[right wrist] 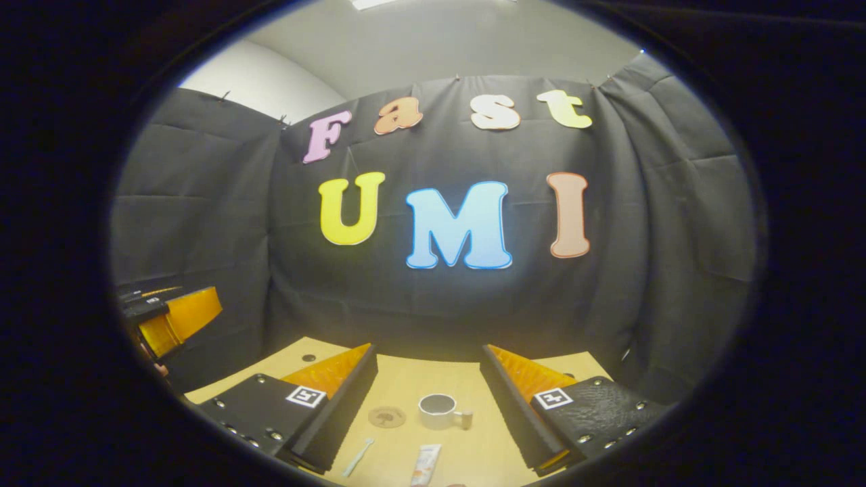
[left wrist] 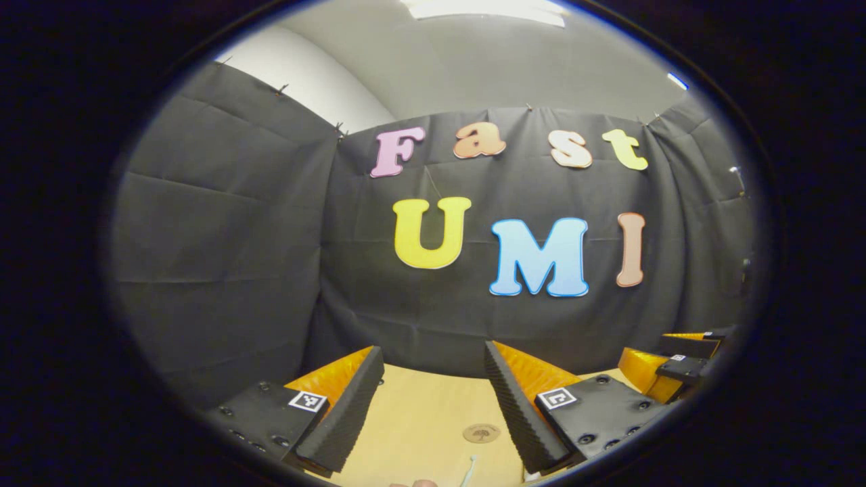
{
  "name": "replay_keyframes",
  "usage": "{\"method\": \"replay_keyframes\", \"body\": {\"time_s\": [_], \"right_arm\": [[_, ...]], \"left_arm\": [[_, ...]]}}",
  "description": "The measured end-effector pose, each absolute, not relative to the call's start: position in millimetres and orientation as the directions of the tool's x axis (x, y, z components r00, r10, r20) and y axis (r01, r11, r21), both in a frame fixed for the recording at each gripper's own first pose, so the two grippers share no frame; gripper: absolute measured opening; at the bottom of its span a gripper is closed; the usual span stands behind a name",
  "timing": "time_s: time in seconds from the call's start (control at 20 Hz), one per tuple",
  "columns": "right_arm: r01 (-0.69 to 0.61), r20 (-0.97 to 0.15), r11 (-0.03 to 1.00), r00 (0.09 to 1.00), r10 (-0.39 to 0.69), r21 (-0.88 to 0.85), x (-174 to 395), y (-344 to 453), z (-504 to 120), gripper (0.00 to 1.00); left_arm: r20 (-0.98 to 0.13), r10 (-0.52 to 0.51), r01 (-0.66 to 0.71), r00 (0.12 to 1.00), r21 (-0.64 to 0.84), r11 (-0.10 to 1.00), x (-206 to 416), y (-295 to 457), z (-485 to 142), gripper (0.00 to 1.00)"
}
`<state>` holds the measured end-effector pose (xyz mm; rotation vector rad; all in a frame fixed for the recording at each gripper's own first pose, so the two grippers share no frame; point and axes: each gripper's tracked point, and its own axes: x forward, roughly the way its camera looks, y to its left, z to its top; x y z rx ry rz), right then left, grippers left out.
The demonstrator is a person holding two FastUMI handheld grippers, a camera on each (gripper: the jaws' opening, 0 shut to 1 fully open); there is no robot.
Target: Put the toothbrush and toothpaste on the desktop into the cup, then pick up the cup and place it on the coaster on the desktop.
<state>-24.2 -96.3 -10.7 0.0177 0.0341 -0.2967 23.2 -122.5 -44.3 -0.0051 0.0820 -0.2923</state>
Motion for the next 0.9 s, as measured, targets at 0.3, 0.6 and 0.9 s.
{"method": "replay_keyframes", "body": {"time_s": [0.3,0.6,0.9], "right_arm": [[0.383,-0.001,0.924,0.924,-0.383,0.011,-39,-116,-3,0.96],[0.401,-0.005,0.916,0.916,-0.401,0.009,-42,-113,-4,0.96],[0.390,-0.025,0.921,0.921,-0.390,0.008,-40,-105,-9,0.96]], "left_arm": [[-0.088,-0.388,0.388,0.918,-0.018,0.922,28,-166,-53,0.96],[-0.086,-0.427,0.428,0.900,-0.012,0.904,33,-176,-56,0.96],[-0.110,-0.425,0.423,0.898,-0.047,0.905,38,-164,-66,0.96]]}}
